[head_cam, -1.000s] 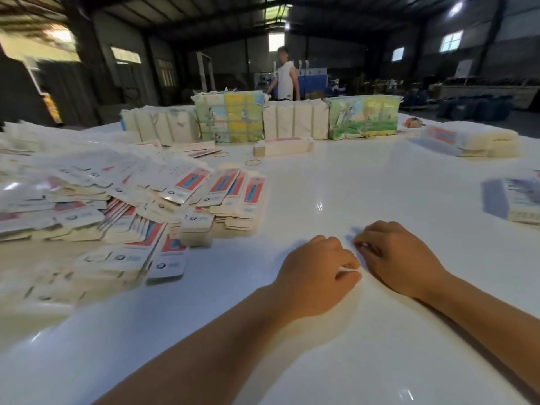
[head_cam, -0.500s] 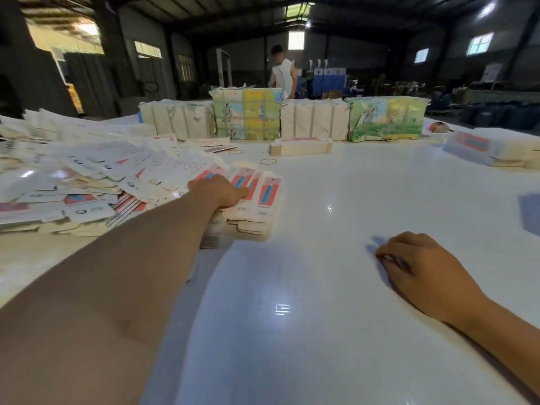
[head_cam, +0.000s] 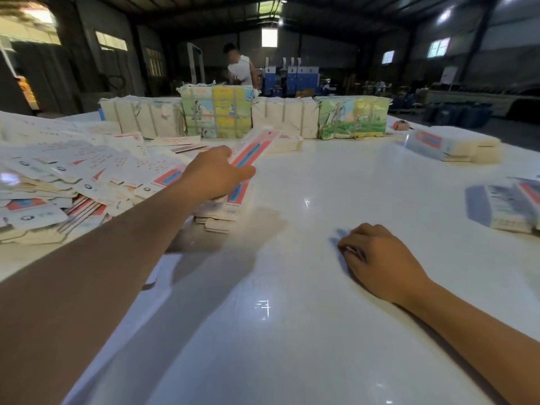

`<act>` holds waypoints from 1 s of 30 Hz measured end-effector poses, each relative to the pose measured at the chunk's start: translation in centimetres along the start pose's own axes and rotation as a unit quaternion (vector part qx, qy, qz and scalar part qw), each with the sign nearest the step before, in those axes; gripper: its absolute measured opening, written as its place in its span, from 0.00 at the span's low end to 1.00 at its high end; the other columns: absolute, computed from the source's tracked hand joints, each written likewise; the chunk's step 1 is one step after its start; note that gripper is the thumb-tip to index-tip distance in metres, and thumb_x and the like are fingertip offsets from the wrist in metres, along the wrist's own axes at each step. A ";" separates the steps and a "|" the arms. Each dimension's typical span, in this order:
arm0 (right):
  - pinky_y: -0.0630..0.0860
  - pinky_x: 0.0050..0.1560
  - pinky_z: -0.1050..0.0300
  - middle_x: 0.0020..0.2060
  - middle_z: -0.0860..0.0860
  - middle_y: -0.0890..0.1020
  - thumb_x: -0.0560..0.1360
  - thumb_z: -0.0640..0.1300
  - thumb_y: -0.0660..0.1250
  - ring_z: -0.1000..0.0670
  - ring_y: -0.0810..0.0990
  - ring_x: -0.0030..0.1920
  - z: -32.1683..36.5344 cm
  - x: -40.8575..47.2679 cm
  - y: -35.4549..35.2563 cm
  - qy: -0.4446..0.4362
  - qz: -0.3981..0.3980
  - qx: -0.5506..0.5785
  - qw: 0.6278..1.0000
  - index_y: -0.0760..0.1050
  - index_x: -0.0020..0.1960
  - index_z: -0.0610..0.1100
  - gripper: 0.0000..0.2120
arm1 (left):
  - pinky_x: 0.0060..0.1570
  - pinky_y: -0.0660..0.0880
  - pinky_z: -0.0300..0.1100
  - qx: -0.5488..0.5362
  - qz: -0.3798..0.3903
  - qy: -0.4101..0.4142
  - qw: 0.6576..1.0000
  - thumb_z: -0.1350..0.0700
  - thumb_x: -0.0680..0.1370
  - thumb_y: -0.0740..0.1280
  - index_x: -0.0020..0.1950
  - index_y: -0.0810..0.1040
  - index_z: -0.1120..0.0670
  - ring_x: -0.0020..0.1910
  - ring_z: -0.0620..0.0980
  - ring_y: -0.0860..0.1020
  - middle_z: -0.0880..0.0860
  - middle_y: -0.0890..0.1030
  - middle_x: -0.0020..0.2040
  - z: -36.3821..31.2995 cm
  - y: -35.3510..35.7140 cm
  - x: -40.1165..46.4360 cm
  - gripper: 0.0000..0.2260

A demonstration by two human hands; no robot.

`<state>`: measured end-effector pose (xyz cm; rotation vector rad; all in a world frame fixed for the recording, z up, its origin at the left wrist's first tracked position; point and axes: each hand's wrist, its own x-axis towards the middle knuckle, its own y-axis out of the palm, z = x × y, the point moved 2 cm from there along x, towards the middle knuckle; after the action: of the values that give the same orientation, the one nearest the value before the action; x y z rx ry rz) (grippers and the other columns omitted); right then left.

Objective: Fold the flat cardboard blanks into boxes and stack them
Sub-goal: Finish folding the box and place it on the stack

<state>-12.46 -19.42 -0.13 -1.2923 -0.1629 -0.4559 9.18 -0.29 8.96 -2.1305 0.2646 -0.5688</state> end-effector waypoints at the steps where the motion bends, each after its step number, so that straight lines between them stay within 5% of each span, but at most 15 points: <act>1: 0.72 0.51 0.49 0.48 0.46 0.79 0.77 0.44 0.62 0.42 0.75 0.51 0.0 0.0 0.0 0.001 0.002 -0.001 1.000 0.81 0.50 0.44 0.09 | 0.35 0.68 0.40 -0.036 0.036 0.037 0.998 0.38 0.72 0.67 0.66 0.70 0.48 0.39 0.45 0.74 0.46 0.74 0.51 -1.2 0.6 -1.6 0.26; 4: 0.71 0.54 0.55 0.51 0.46 0.81 0.77 0.40 0.62 0.43 0.76 0.53 -0.8 0.5 -0.2 0.041 0.000 0.047 0.998 0.81 0.53 0.44 0.11 | 0.29 0.73 0.39 -0.076 0.150 0.116 0.979 0.41 0.72 0.69 0.69 0.66 0.41 0.39 0.44 0.77 0.45 0.76 0.54 -3.4 2.6 -6.6 0.27; 6: 0.73 0.47 0.62 0.47 0.48 0.83 0.76 0.34 0.59 0.48 0.79 0.47 -1.7 0.7 -0.5 0.140 -0.054 0.216 0.965 0.79 0.58 0.40 0.14 | 0.21 0.69 0.33 -0.078 0.208 0.125 0.967 0.42 0.71 0.70 0.72 0.62 0.40 0.37 0.45 0.77 0.43 0.73 0.54 -3.6 3.5 -9.0 0.31; 9: 0.70 0.24 0.62 0.28 0.48 0.79 0.75 0.29 0.53 0.50 0.76 0.27 -2.6 0.6 -1.2 0.287 -0.154 0.564 0.759 0.76 0.52 0.38 0.15 | 0.28 0.71 0.28 -0.071 0.230 0.138 0.961 0.39 0.64 0.67 0.72 0.62 0.40 0.42 0.43 0.77 0.42 0.72 0.57 -2.6 4.8 -11.3 0.37; 11: 0.64 0.22 0.62 0.26 0.45 0.77 0.77 0.36 0.57 0.49 0.73 0.22 -2.9 0.5 -1.4 0.318 -0.147 0.612 0.709 0.75 0.48 0.39 0.07 | 0.33 0.70 0.26 -0.056 0.219 0.181 0.957 0.41 0.62 0.66 0.68 0.67 0.41 0.45 0.38 0.75 0.41 0.73 0.56 -2.2 5.5 -12.2 0.34; 13: 0.61 0.24 0.58 0.29 0.42 0.78 0.77 0.41 0.62 0.46 0.71 0.21 -2.7 0.5 -1.5 0.298 -0.108 0.567 0.760 0.75 0.46 0.39 0.06 | 0.34 0.69 0.25 -0.046 0.218 0.224 0.949 0.41 0.61 0.67 0.62 0.67 0.39 0.46 0.35 0.74 0.36 0.71 0.50 -2.0 6.0 -12.5 0.29; 16: 0.63 0.24 0.55 0.37 0.32 0.81 0.75 0.37 0.64 0.40 0.73 0.30 -2.5 0.4 -1.3 0.243 -0.072 0.515 0.819 0.75 0.46 0.33 0.06 | 0.36 0.71 0.27 -0.047 0.224 0.230 0.946 0.42 0.62 0.68 0.62 0.66 0.38 0.47 0.38 0.75 0.35 0.69 0.48 -2.1 6.3 -12.4 0.29; 23: 0.70 0.21 0.59 0.36 0.40 0.83 0.76 0.32 0.63 0.48 0.74 0.22 -1.5 0.5 -1.1 0.179 -0.072 0.537 0.821 0.76 0.51 0.32 0.06 | 0.51 0.68 0.41 0.101 0.025 0.293 0.950 0.32 0.67 0.53 0.73 0.62 0.50 0.56 0.48 0.73 0.49 0.72 0.66 -3.3 7.2 -13.7 0.38; 26: 0.74 0.24 0.56 0.36 0.42 0.83 0.77 0.32 0.62 0.48 0.75 0.25 -1.1 0.3 -1.1 0.157 -0.069 0.548 0.819 0.77 0.50 0.36 0.06 | 0.47 0.65 0.37 0.145 0.000 0.282 0.948 0.26 0.69 0.47 0.75 0.58 0.50 0.58 0.48 0.72 0.49 0.70 0.66 -4.0 7.6 -13.7 0.42; 30: 0.71 0.24 0.59 0.28 0.44 0.78 0.79 0.35 0.60 0.47 0.73 0.25 -1.1 0.1 -1.4 0.159 -0.072 0.559 0.810 0.77 0.49 0.35 0.08 | 0.41 0.66 0.39 0.141 -0.032 0.276 0.950 0.30 0.66 0.46 0.74 0.57 0.50 0.56 0.49 0.74 0.49 0.74 0.62 -4.6 6.8 -13.4 0.41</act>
<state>-13.06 -20.78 0.87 -0.0259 -0.2000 -0.5656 -4.56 -2.35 1.72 -1.6738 0.3943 -1.1679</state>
